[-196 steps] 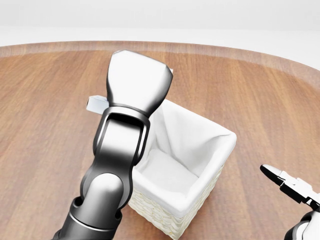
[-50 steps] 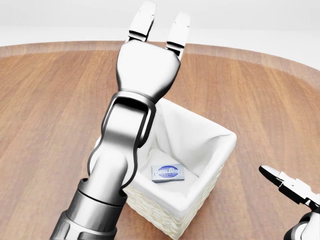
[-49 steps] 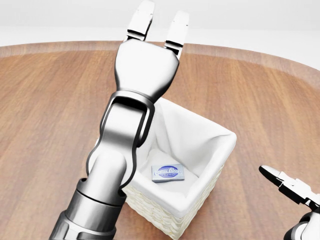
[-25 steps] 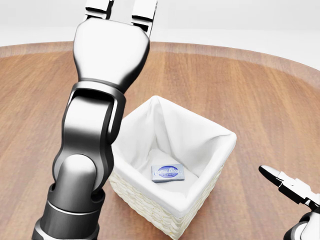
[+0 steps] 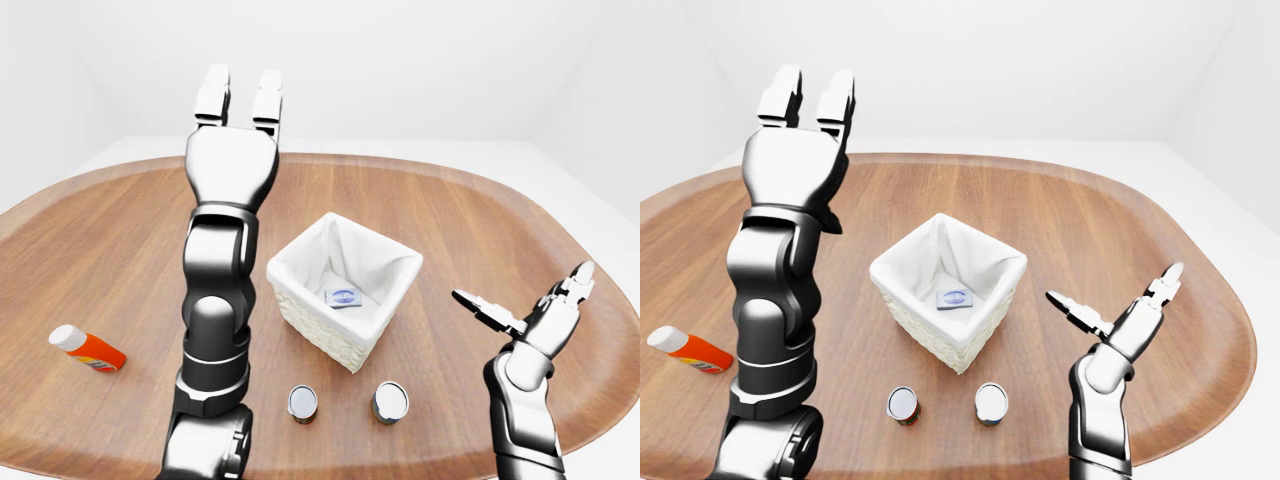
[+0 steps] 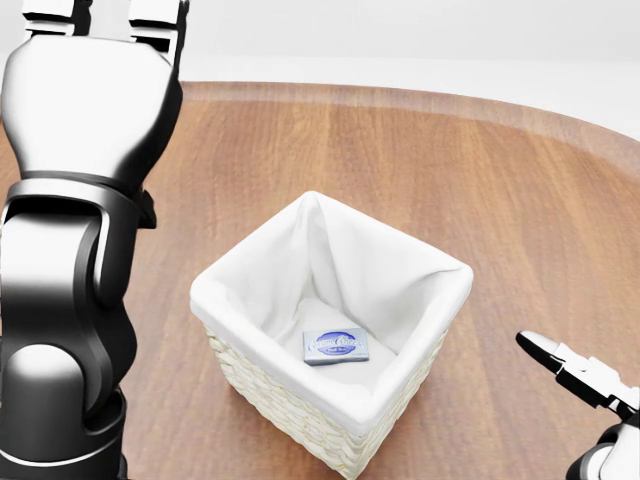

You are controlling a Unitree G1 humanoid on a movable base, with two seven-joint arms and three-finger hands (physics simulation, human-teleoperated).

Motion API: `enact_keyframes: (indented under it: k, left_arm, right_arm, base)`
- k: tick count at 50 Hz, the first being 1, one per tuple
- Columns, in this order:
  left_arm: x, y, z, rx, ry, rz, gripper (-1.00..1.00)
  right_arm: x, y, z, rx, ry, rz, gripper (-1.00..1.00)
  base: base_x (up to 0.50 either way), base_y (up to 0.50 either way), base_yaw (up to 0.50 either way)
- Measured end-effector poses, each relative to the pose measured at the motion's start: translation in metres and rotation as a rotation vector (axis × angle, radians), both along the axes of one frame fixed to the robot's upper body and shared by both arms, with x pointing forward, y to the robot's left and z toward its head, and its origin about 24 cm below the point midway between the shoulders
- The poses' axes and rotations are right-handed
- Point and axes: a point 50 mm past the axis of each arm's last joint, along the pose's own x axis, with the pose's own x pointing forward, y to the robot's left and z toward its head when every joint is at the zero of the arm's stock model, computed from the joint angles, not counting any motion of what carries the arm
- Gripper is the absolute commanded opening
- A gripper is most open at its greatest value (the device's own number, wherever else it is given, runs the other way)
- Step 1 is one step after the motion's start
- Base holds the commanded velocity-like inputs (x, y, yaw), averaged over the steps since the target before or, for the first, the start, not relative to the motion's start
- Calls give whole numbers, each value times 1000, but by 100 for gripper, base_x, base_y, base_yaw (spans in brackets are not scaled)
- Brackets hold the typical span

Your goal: Pick up the alphabet soup and the cream cheese box, and put them in the basket.

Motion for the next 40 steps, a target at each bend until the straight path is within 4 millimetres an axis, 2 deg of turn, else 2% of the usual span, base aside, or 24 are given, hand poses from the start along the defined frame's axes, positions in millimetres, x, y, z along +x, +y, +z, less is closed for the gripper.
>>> enact_keyframes:
  k: [20,40]
  left_arm:
    - [-14,57,-7,-30,4,97,100]
    - [-29,94,-17,-61,-17,148,100]
  right_arm:
    - [0,0,0,-5,3,0,100]
    - [0,0,-1,-8,7,1,100]
  base:
    - [0,0,0]
    - [0,0,0]
